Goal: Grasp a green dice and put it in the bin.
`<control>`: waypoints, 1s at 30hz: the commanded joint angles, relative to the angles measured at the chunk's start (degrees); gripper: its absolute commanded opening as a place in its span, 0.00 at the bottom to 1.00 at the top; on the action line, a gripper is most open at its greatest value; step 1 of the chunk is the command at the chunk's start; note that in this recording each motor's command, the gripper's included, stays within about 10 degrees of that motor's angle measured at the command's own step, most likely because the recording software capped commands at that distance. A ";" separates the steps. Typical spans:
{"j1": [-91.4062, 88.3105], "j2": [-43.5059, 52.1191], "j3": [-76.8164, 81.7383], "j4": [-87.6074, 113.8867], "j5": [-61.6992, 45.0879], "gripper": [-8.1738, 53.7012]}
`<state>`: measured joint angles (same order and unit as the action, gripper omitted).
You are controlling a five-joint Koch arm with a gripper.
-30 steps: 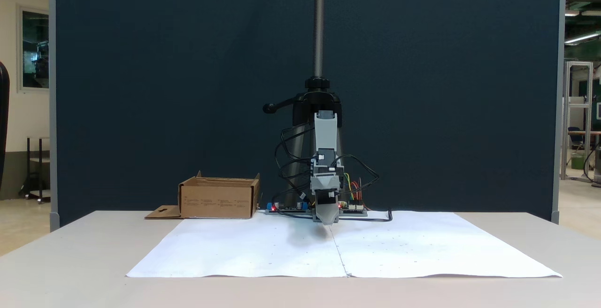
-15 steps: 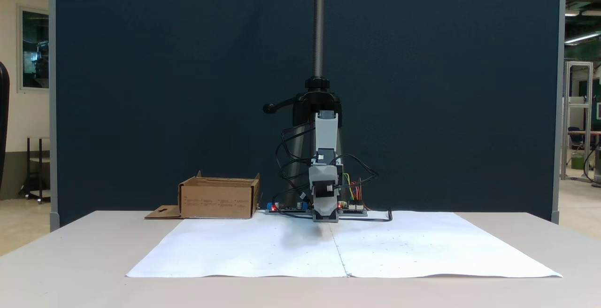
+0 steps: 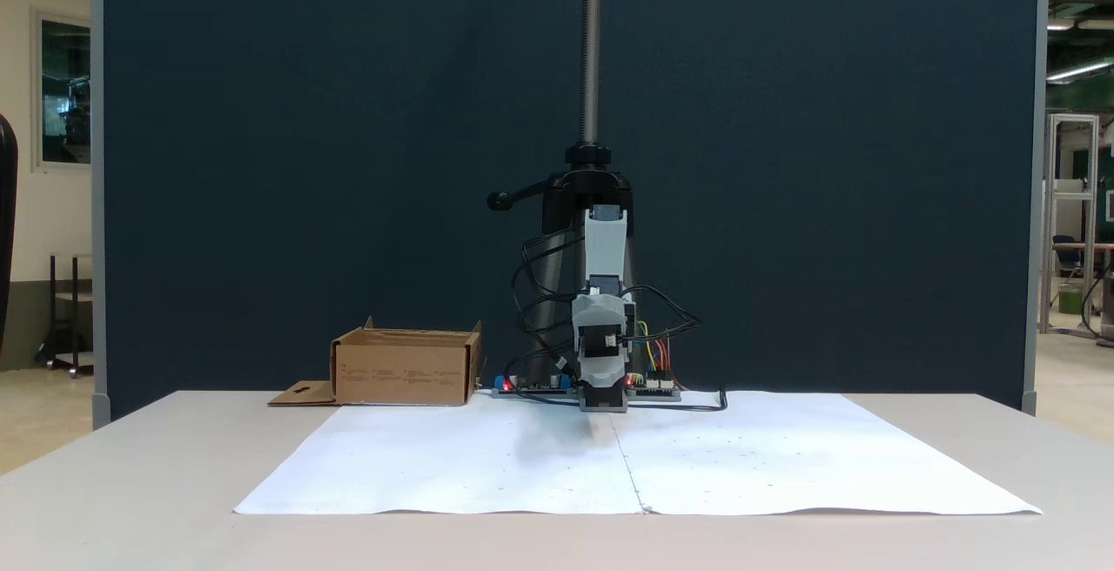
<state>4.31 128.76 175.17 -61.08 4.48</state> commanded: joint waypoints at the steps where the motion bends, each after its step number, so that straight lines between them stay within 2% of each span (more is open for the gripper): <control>1: 0.00 6.94 4.22 -8.00 -3.25 0.85; 30: -2.64 6.94 4.22 -14.59 -5.10 0.86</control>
<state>1.41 128.76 175.17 -68.64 4.48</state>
